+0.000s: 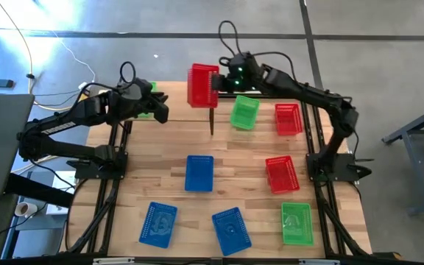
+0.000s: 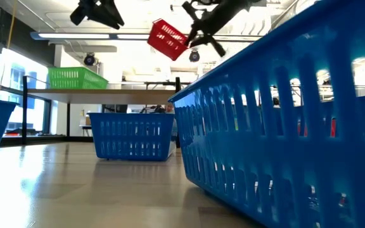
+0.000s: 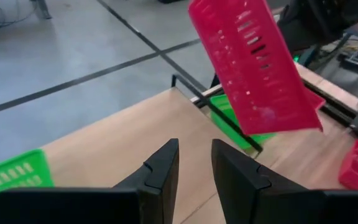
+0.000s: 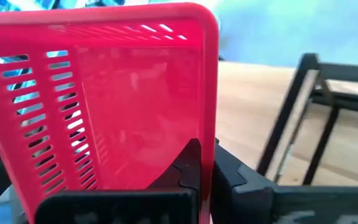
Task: Stack baskets on shelf by color
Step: Put the bottom left red bin on the shelf
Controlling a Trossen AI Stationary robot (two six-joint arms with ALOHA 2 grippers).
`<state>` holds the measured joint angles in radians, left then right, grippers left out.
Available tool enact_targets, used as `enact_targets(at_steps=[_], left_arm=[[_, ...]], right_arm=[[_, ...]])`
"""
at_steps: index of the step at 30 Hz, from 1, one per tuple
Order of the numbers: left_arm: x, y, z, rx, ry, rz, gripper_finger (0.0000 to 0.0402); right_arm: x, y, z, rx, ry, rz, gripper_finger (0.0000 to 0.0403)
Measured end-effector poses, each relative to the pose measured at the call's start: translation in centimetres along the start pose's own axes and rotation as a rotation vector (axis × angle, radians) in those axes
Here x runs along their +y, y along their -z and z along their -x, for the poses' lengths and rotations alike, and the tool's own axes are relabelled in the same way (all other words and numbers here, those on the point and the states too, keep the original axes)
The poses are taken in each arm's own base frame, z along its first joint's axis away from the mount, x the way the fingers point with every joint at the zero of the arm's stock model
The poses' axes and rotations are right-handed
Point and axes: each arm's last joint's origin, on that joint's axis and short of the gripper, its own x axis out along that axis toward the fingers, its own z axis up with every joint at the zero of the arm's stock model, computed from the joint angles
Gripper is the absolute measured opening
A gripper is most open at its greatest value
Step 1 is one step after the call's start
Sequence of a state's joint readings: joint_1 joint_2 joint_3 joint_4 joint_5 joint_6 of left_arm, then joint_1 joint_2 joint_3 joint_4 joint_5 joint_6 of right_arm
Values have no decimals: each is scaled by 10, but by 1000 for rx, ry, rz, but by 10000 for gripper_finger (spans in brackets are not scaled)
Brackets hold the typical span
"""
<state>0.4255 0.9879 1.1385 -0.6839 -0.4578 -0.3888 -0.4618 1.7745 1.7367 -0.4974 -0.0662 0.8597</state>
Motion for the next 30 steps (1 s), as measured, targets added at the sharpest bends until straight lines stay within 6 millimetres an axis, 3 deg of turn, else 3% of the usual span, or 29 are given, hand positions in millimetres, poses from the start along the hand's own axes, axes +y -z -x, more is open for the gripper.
enact_targets(at_steps=[8,15,30], left_arm=[[3,4,0,34,-44,-23,87],[3,5,0,37,-51,-26,87],[4,5,0,29,-68,-26,87]], right_arm=[[4,-1,-29,182,154,-48,0],[7,4,-48,229,162,-88,0],[-13,4,-72,274,207,-179,0]])
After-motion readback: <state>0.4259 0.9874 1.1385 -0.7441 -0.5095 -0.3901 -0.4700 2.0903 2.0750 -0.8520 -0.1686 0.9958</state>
